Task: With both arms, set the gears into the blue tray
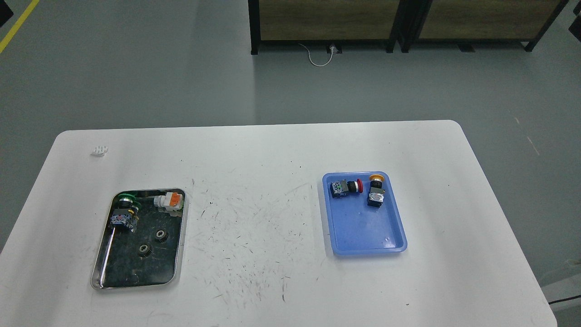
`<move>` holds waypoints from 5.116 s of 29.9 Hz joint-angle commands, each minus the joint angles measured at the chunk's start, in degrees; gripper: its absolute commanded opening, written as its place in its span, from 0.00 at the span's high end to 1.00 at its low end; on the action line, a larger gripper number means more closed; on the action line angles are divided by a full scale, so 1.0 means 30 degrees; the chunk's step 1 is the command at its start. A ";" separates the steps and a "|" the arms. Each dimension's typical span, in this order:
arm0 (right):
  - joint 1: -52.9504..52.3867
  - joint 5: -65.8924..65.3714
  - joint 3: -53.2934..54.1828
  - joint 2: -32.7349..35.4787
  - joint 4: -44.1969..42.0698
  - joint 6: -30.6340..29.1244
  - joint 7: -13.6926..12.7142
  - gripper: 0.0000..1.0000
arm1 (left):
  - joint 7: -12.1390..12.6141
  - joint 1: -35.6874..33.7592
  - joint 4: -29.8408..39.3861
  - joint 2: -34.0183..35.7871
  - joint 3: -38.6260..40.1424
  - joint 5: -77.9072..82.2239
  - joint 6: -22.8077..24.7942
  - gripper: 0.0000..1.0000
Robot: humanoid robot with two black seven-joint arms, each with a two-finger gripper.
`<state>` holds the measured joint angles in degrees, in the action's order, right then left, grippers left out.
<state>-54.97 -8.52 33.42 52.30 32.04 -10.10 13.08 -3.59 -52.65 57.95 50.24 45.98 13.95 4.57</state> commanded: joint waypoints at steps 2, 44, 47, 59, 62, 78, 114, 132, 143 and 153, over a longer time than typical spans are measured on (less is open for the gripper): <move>-0.0045 -0.0032 0.0081 0.0201 -0.0073 -0.0002 -0.0025 0.00 | 0.0054 0.0029 0.0021 0.0039 -0.0091 -0.0020 -0.0001 0.01; 0.1127 -0.3987 -0.0300 -0.2961 0.1245 -0.0531 0.0503 0.00 | -0.3460 0.0674 -0.0595 0.0274 -0.4716 -0.0231 0.4975 0.05; 0.1010 -0.3987 -0.0329 -0.3021 0.1216 -0.0471 0.0503 0.00 | -0.4104 0.1228 0.0046 0.0187 -0.5830 0.1321 0.5944 0.05; -0.0043 -0.4046 -0.0825 -0.2904 0.0777 -0.0062 0.0268 0.00 | -0.4516 0.6207 0.3506 -0.1452 -0.6888 0.8237 0.5887 0.04; -0.0483 -0.4046 -0.1441 -0.2933 0.0572 0.0027 0.0268 0.00 | -0.4516 0.7176 0.3566 -0.2301 -0.6888 0.9615 0.5858 0.04; -0.0484 -0.4163 -0.1677 -0.3021 0.0454 0.0320 0.0268 0.00 | -0.5217 0.8525 0.1604 -0.4619 -0.8675 1.0028 0.4071 0.02; -0.0309 -0.4690 -0.1677 -0.3050 0.0454 0.0320 0.0298 0.00 | -0.5190 0.9491 -0.0595 -0.4765 -0.9232 0.9794 0.2606 0.30; -0.0309 -0.4808 -0.1677 -0.3109 0.0454 0.0525 0.0298 0.00 | -0.4926 0.9698 -0.0595 -0.4648 -0.9232 0.9560 0.2606 0.46; -0.0338 -0.4837 -0.1677 -0.3079 0.0483 0.0525 0.0298 0.00 | -0.4575 0.9463 -0.0565 -0.4590 -0.9232 0.9501 0.2753 0.69; -0.0309 -0.4808 -0.1677 -0.3021 0.0483 0.0525 0.0298 0.00 | -0.4662 0.9230 -0.0244 -0.4092 -0.8764 0.9121 0.3162 0.81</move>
<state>-55.92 -23.00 28.39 43.19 33.48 -8.52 13.98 -17.50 -24.35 56.72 37.11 18.80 41.67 13.33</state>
